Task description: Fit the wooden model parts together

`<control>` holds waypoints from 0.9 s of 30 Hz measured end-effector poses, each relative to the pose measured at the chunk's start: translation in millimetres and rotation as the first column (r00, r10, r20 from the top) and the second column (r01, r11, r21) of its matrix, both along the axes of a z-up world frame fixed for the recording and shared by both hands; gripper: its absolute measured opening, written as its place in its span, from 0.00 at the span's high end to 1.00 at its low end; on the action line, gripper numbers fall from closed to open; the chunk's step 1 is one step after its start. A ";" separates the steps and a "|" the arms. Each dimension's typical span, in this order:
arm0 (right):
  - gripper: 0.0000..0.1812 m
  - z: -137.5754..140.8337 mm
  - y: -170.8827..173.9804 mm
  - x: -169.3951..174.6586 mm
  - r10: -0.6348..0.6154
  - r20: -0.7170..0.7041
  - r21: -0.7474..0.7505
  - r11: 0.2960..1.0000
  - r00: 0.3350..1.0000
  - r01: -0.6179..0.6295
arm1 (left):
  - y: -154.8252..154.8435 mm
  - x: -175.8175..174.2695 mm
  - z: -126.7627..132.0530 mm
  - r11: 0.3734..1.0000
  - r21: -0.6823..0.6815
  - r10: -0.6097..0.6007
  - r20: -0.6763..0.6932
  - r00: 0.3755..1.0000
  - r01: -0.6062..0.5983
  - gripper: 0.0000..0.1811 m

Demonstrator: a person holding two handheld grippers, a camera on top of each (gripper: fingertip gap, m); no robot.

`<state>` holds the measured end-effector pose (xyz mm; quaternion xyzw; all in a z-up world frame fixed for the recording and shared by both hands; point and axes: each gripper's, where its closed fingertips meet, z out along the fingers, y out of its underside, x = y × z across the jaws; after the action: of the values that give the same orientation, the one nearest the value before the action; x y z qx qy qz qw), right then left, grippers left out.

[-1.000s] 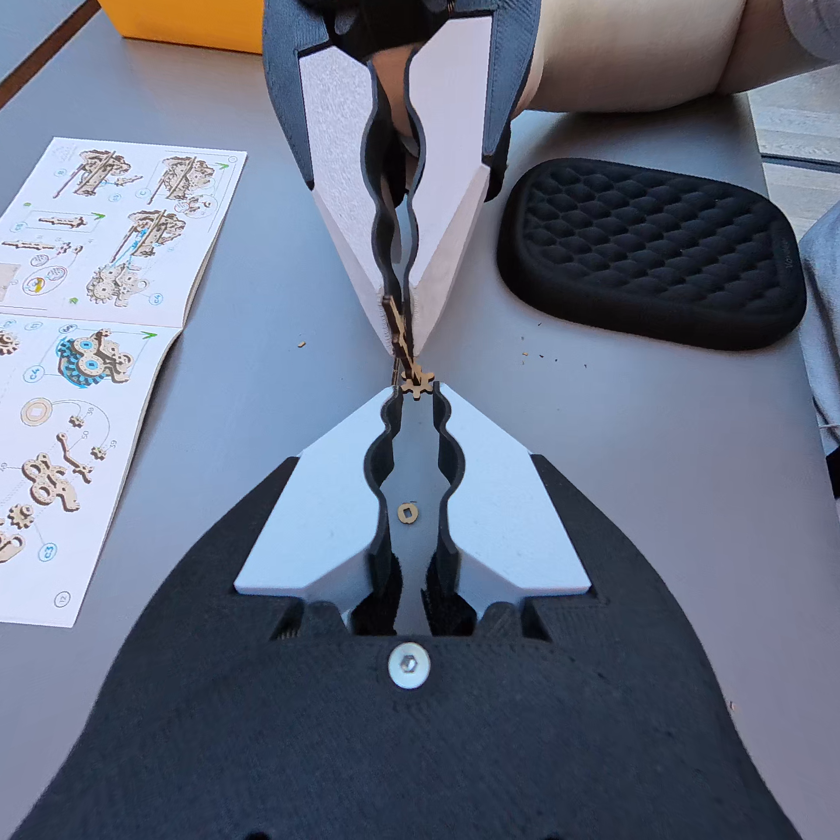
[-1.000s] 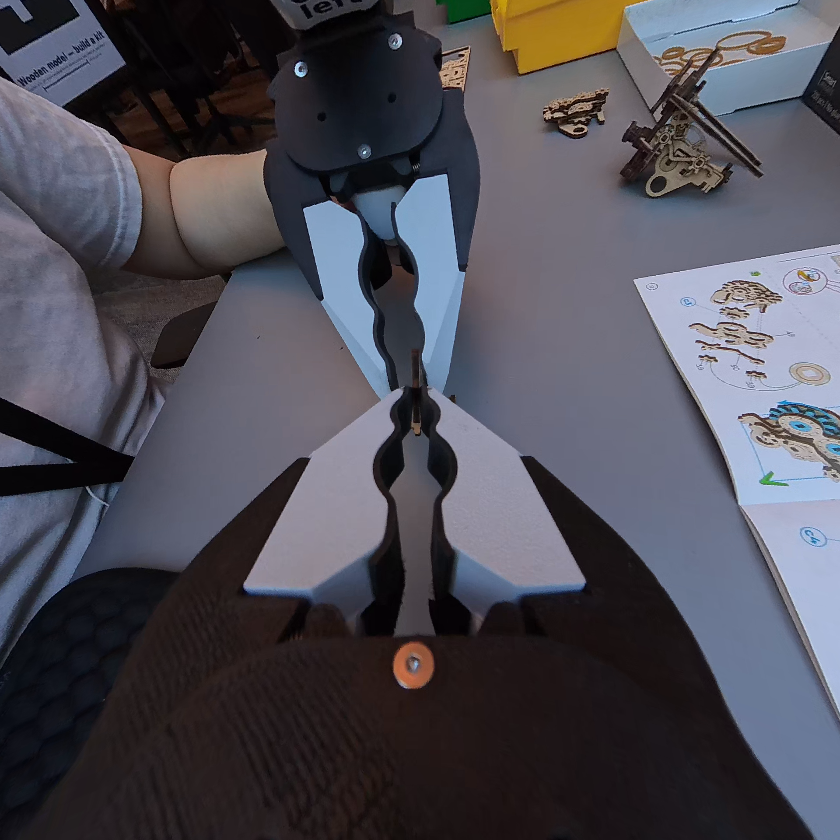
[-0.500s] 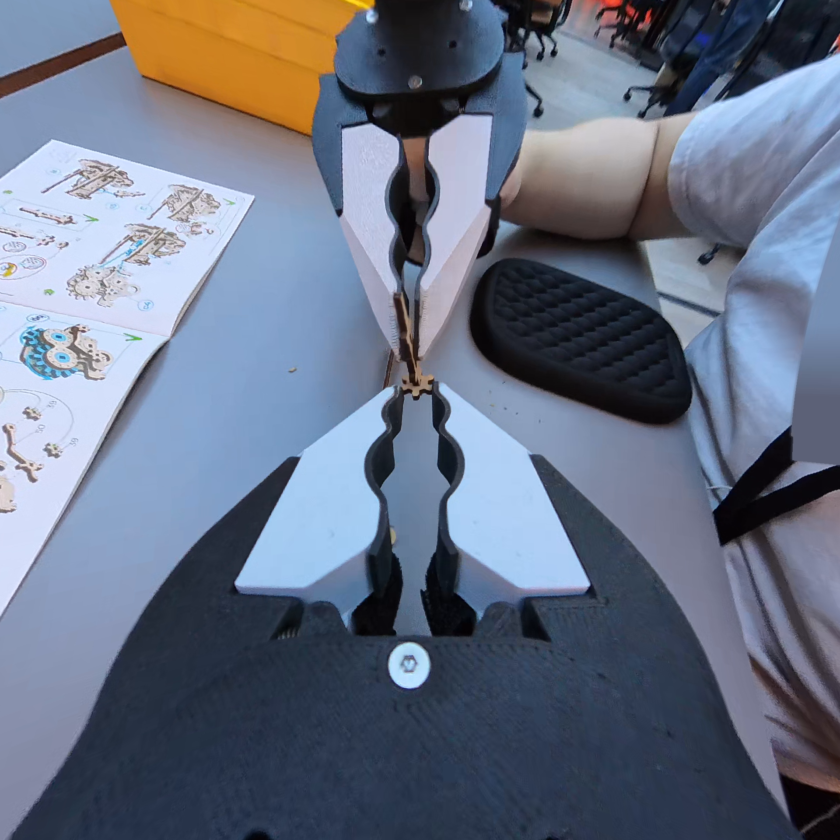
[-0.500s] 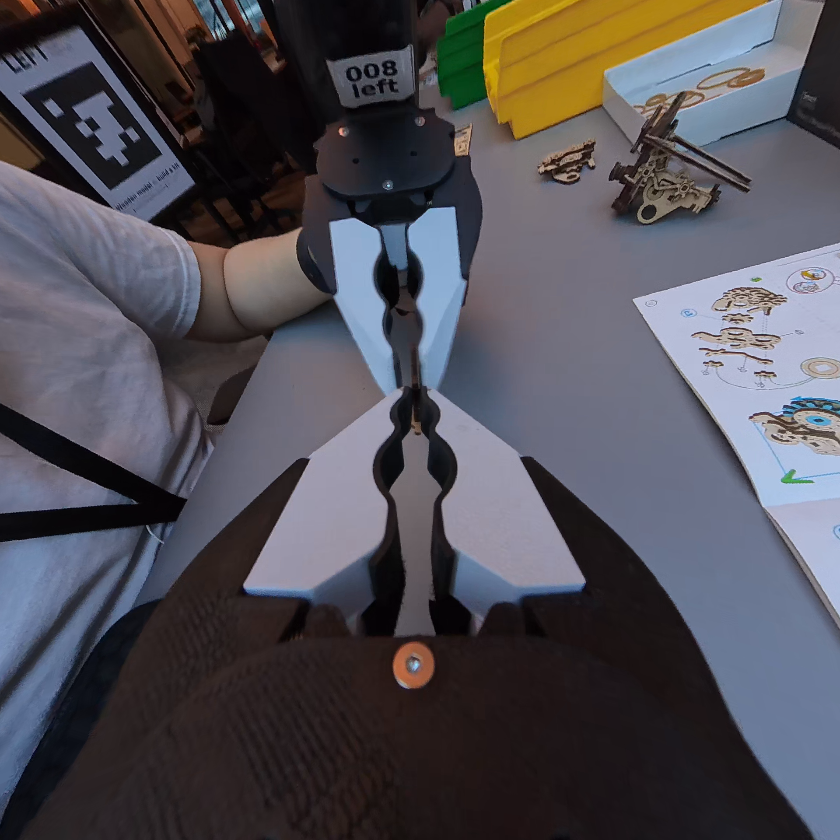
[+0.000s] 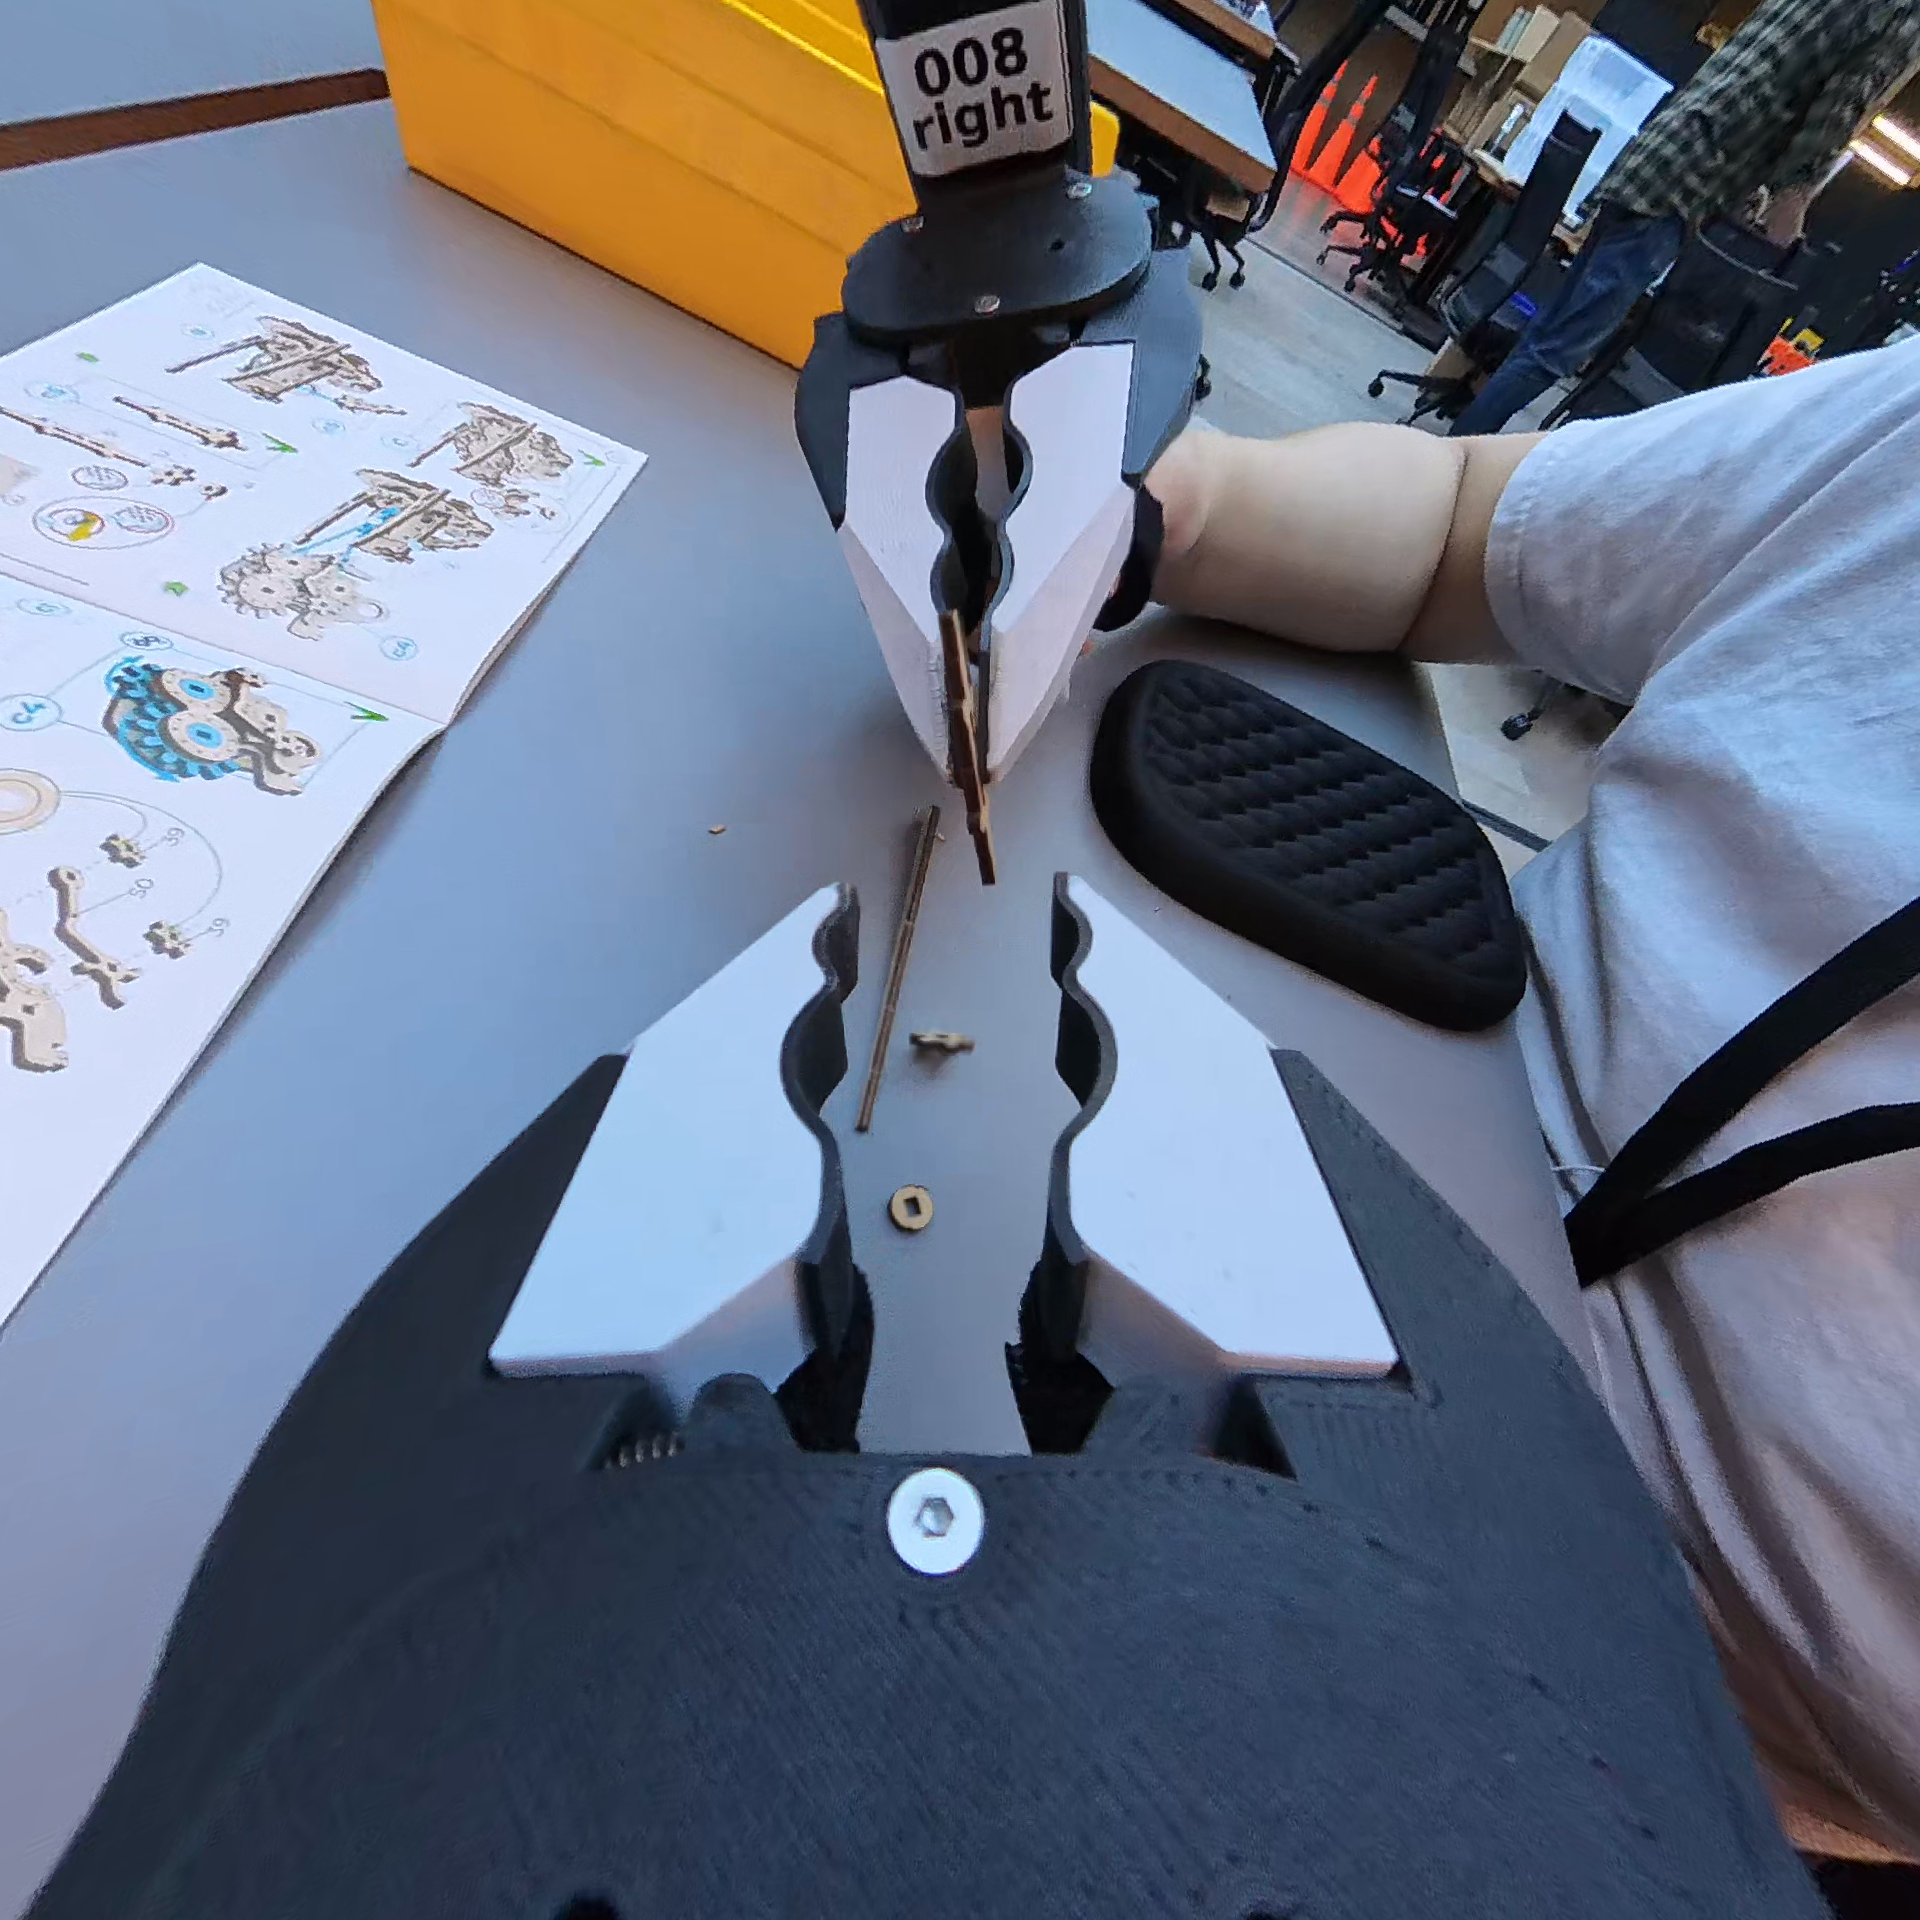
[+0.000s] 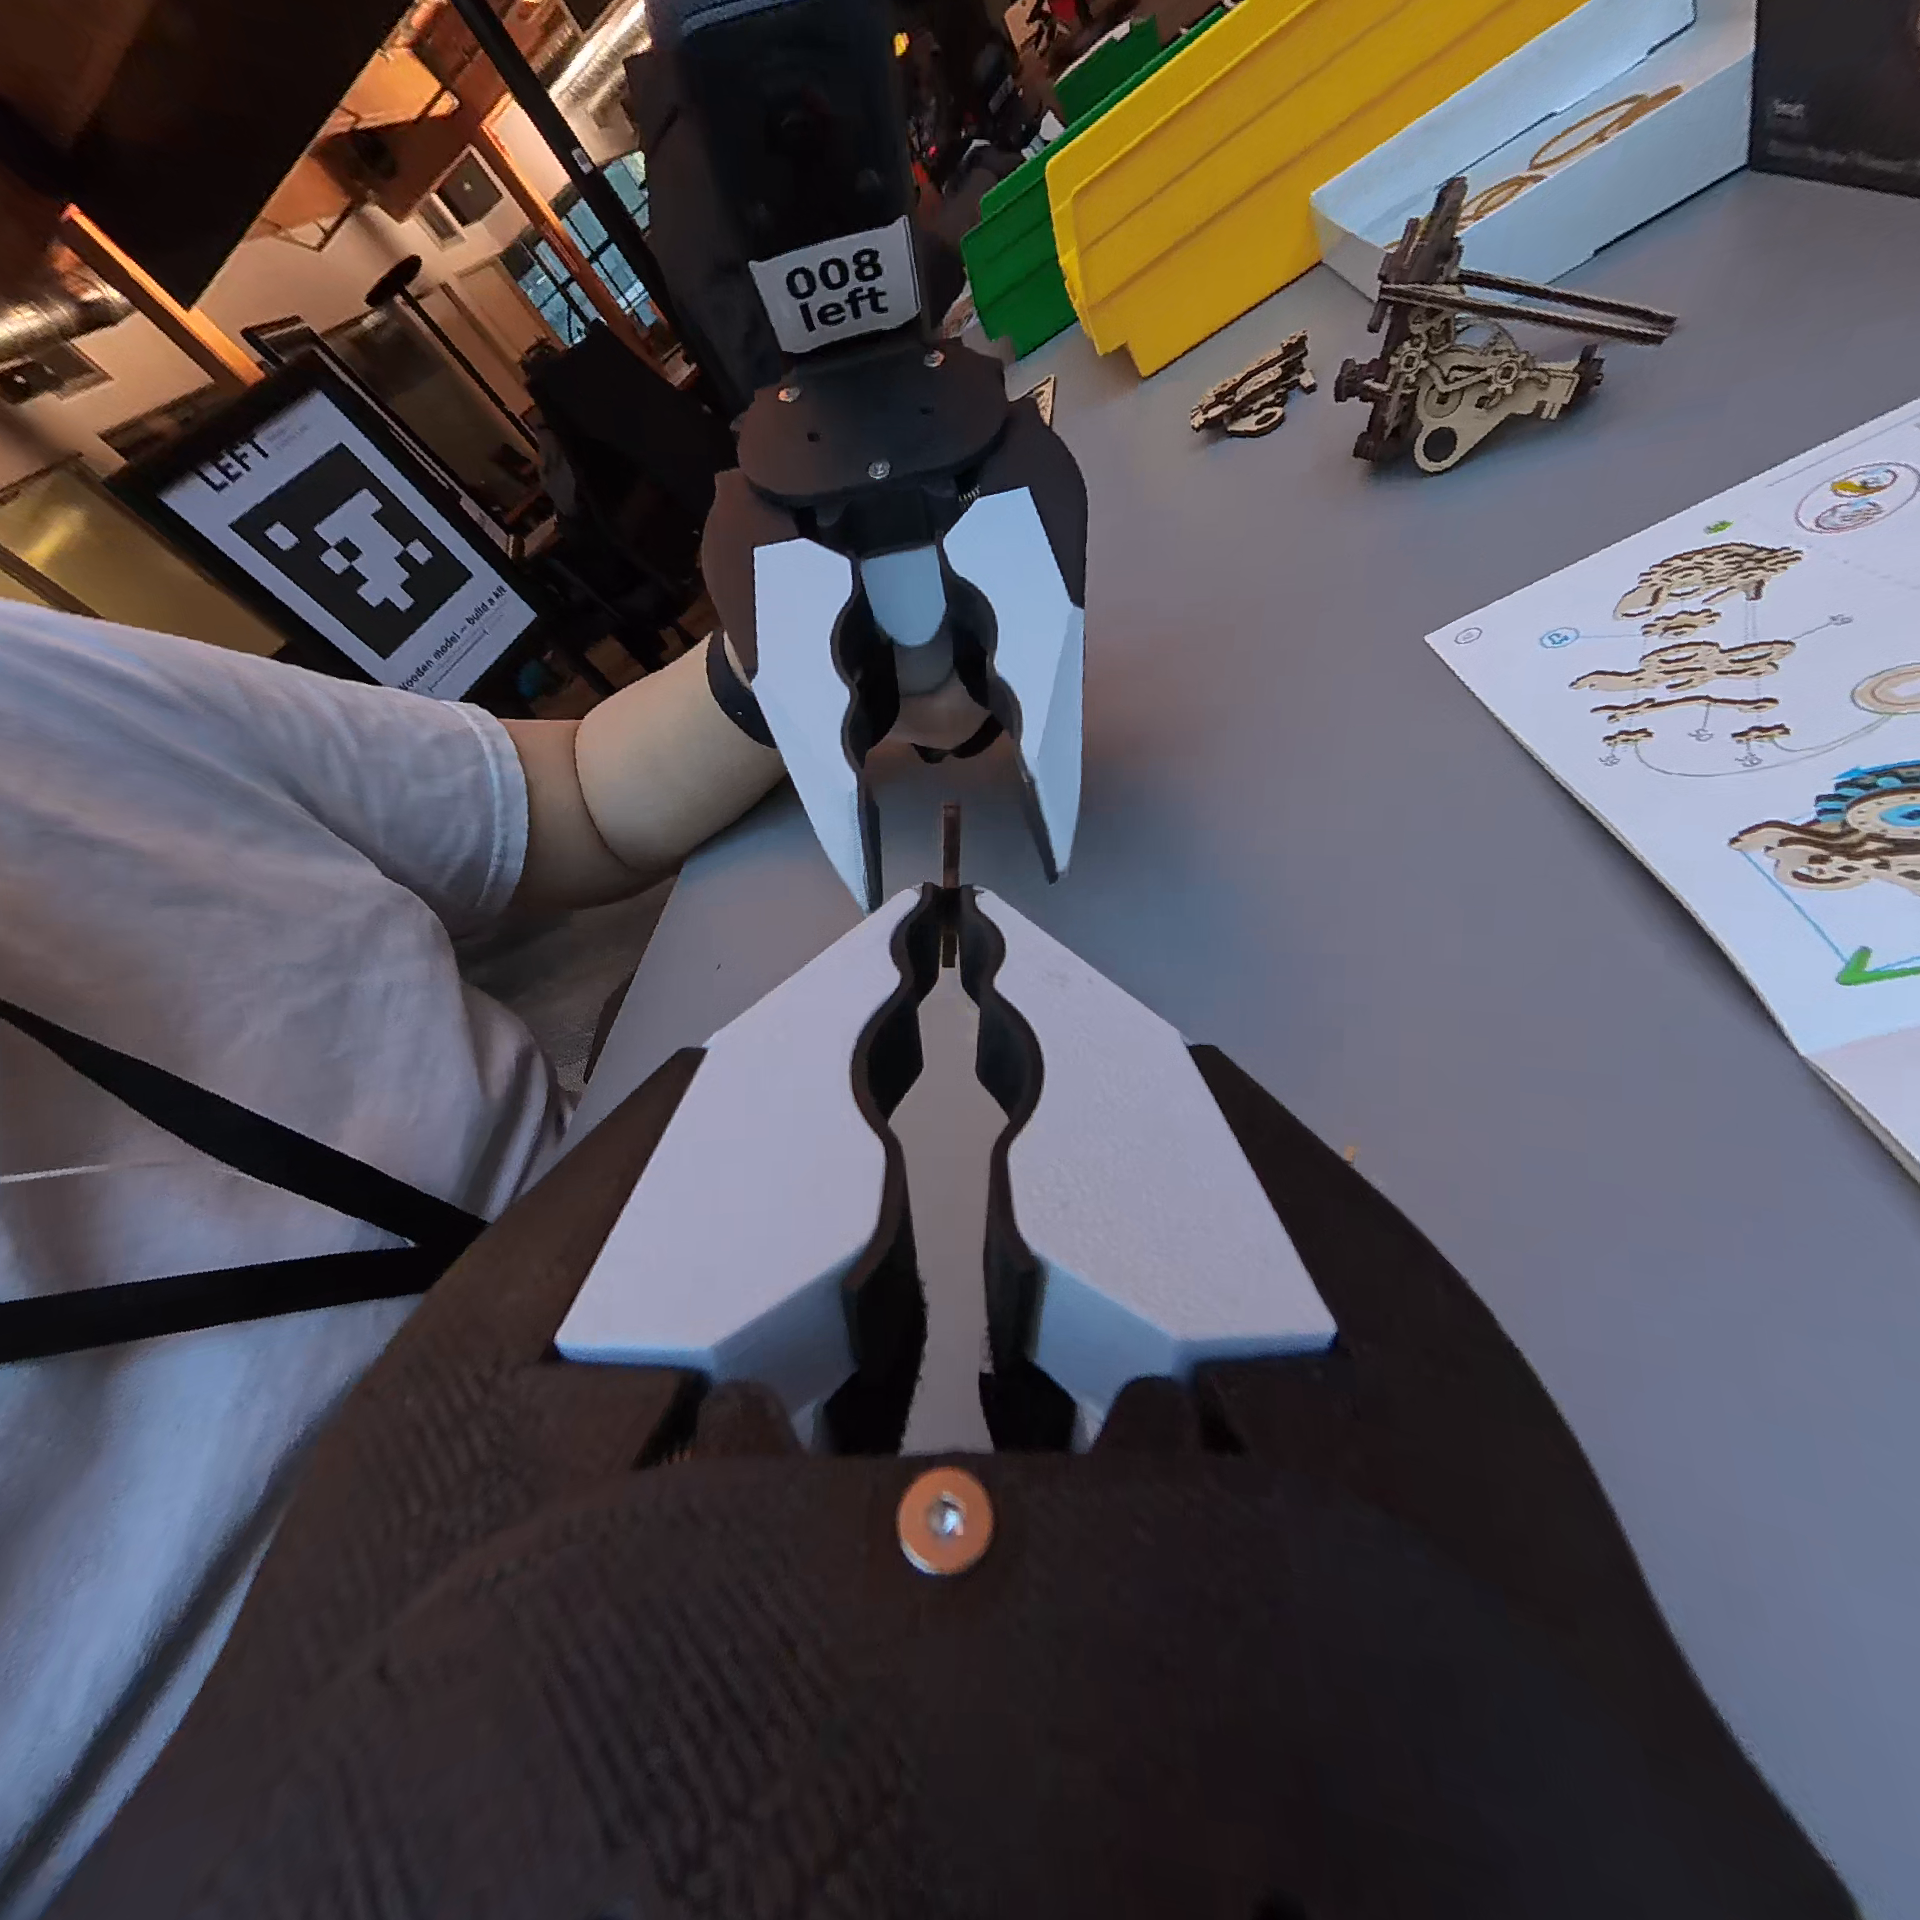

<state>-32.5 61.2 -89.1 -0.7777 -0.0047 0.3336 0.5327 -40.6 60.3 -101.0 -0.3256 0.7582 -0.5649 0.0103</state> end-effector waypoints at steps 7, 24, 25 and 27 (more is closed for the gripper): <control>1.00 -15.8 -0.7 -8.7 0.023 0.106 -0.029 0.999 0.994 -0.020 | 5.3 -12.7 -32.4 0.967 0.244 -0.081 -0.006 0.997 0.080 0.81; 1.00 -24.0 1.7 -18.3 0.032 0.238 0.011 0.999 0.971 -0.035 | -2.7 -38.5 -63.5 0.858 0.474 -0.209 -0.033 0.977 0.199 0.84; 1.00 -23.8 1.3 -16.8 0.028 0.237 0.013 0.999 0.971 -0.032 | -3.2 -39.2 -63.5 0.856 0.476 -0.210 -0.035 0.977 0.201 0.83; 1.00 -22.8 0.4 -15.0 0.026 0.229 0.022 0.999 0.973 -0.032 | -3.1 -39.3 -63.9 0.846 0.496 -0.206 -0.035 0.978 0.196 0.83</control>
<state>-47.5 61.6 -111.9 -0.8041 -0.0814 0.2495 0.5335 -79.9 57.2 -165.0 -0.2253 0.9075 -0.3520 0.0421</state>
